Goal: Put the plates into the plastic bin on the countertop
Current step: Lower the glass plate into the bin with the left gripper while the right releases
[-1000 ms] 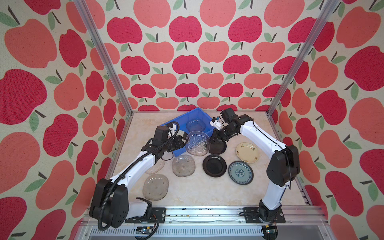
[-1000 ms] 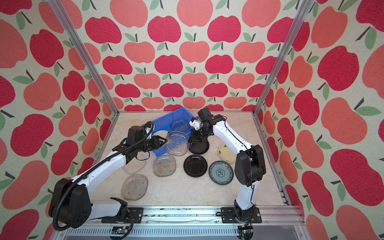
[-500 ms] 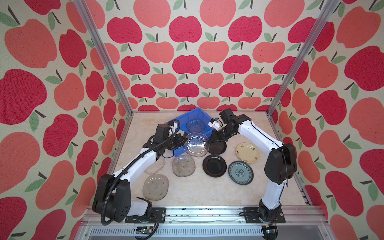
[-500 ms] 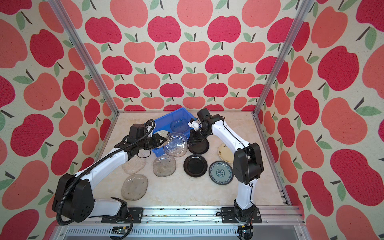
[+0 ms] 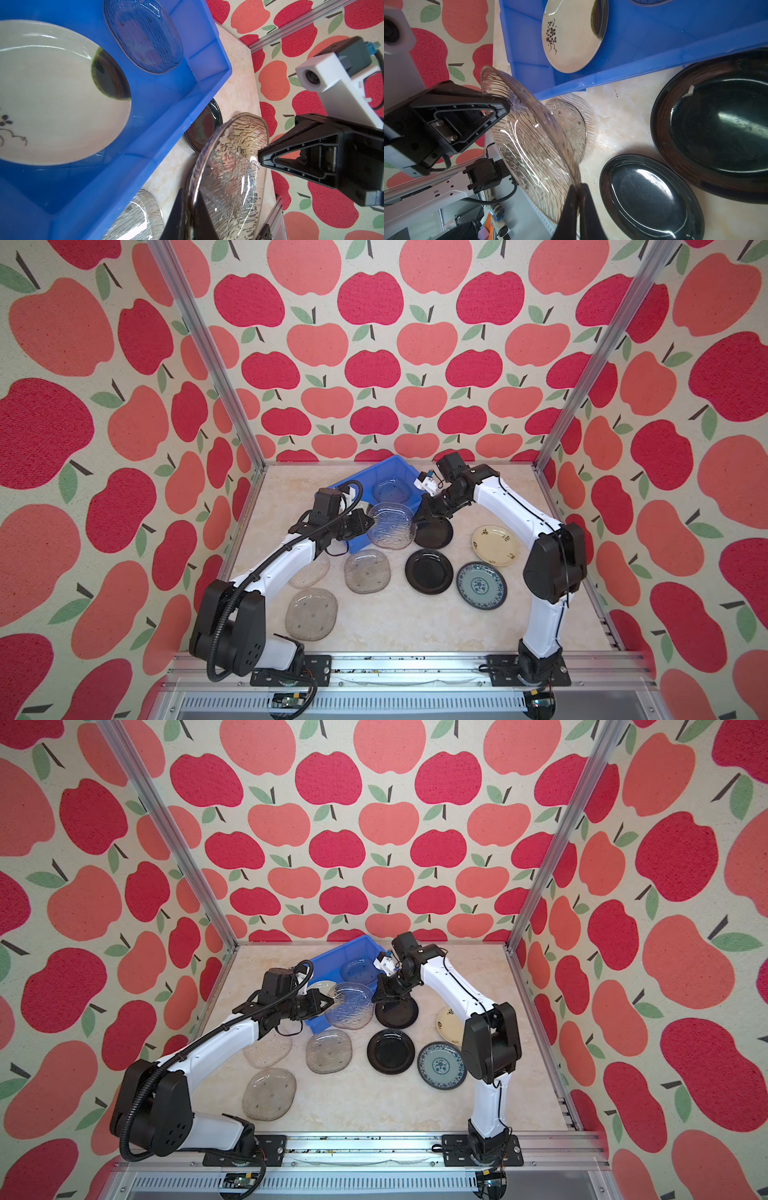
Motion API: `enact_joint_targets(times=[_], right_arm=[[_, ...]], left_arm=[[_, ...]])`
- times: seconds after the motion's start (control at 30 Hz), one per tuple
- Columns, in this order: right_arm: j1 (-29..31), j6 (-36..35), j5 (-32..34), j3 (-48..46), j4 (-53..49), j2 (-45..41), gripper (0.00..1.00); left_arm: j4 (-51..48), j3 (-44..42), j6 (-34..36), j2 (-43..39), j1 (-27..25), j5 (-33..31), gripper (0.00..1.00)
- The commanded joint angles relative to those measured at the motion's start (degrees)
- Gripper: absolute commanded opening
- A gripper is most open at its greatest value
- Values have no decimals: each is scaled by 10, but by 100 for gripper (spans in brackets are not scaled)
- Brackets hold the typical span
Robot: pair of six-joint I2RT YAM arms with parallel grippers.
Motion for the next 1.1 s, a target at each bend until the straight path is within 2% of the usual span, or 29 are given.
enact_joint_targets(times=[0.0, 0.07, 0.2, 0.33, 0.47, 0.6, 0.7, 0.9, 1.07], right_arm=[[5, -9, -23, 21, -14, 11, 0], [4, -10, -19, 26, -17, 15, 0], [1, -18, 16, 48, -40, 22, 26], [-25, -11, 45, 57, -33, 11, 41], [-70, 29, 67, 35, 24, -26, 43], [-95, 60, 51, 22, 79, -39, 43], [-96, 68, 45, 41, 82, -29, 43], [-98, 83, 33, 57, 102, -24, 42], [-104, 88, 22, 44, 119, -34, 43]], left_arm=[[-28, 23, 12, 3, 4, -16, 10], [-33, 29, 18, 5, 3, -21, 7], [-41, 43, 21, 8, 6, -37, 0], [-40, 69, 13, 21, 11, -70, 0], [-23, 110, -6, 49, 12, -140, 0], [6, 173, -50, 121, 13, -196, 0], [-8, 241, -78, 192, 19, -220, 0], [-21, 323, -142, 287, 10, -262, 0], [-23, 358, -164, 343, -2, -256, 0]])
